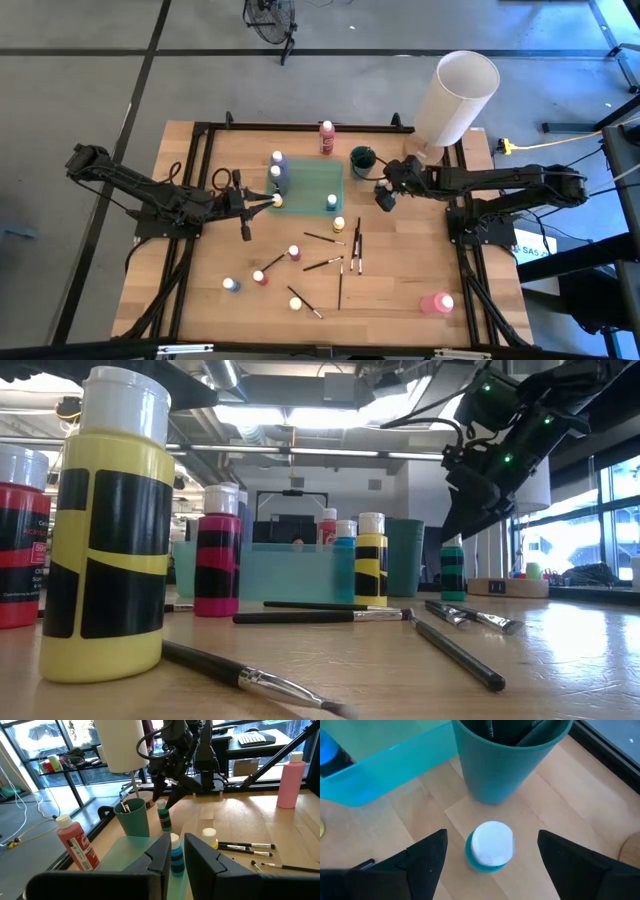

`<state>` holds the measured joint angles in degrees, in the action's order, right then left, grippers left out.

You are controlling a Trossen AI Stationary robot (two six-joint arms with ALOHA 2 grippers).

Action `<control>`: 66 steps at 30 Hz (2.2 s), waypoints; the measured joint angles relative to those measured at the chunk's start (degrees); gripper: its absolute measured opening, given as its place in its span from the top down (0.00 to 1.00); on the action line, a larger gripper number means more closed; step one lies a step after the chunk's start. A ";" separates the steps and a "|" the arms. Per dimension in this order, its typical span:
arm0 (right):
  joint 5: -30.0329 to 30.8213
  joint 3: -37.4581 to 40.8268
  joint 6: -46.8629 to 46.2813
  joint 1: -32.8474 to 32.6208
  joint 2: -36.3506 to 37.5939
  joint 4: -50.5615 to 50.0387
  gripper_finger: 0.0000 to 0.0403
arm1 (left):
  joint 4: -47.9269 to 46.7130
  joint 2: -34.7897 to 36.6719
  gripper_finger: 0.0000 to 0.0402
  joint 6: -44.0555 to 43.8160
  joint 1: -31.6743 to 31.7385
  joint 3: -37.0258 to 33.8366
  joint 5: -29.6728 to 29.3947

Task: Pick & Place Paint Supplies
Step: Put the small green paint bottle into the green bin

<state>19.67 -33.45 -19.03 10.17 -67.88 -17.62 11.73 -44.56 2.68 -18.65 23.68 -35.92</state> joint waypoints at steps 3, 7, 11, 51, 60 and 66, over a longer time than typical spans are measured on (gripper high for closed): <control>-0.21 0.00 -0.04 -0.02 0.00 -0.02 0.22 | 0.00 0.00 0.88 0.00 0.01 0.00 0.02; -0.19 0.00 -0.28 0.00 0.00 -0.14 0.22 | 0.02 0.00 0.89 -0.51 0.02 0.00 0.02; 0.25 0.00 -1.18 -0.01 -0.12 -0.52 0.23 | 0.02 0.00 0.89 -1.85 0.00 0.00 0.02; 1.30 0.00 0.00 0.00 -2.99 1.04 0.40 | 0.20 0.00 0.90 -2.99 0.00 0.00 0.02; 1.27 0.00 -0.51 -0.02 -2.99 0.06 0.62 | 0.04 0.00 0.91 -2.99 0.00 0.00 0.00; 1.32 -0.11 -0.69 -0.02 -2.93 0.54 0.69 | 0.04 0.00 0.90 -2.99 0.02 0.00 0.00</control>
<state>20.99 -33.56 -19.72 10.15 -70.81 -17.08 11.77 -44.56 -0.32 -18.64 23.68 -35.92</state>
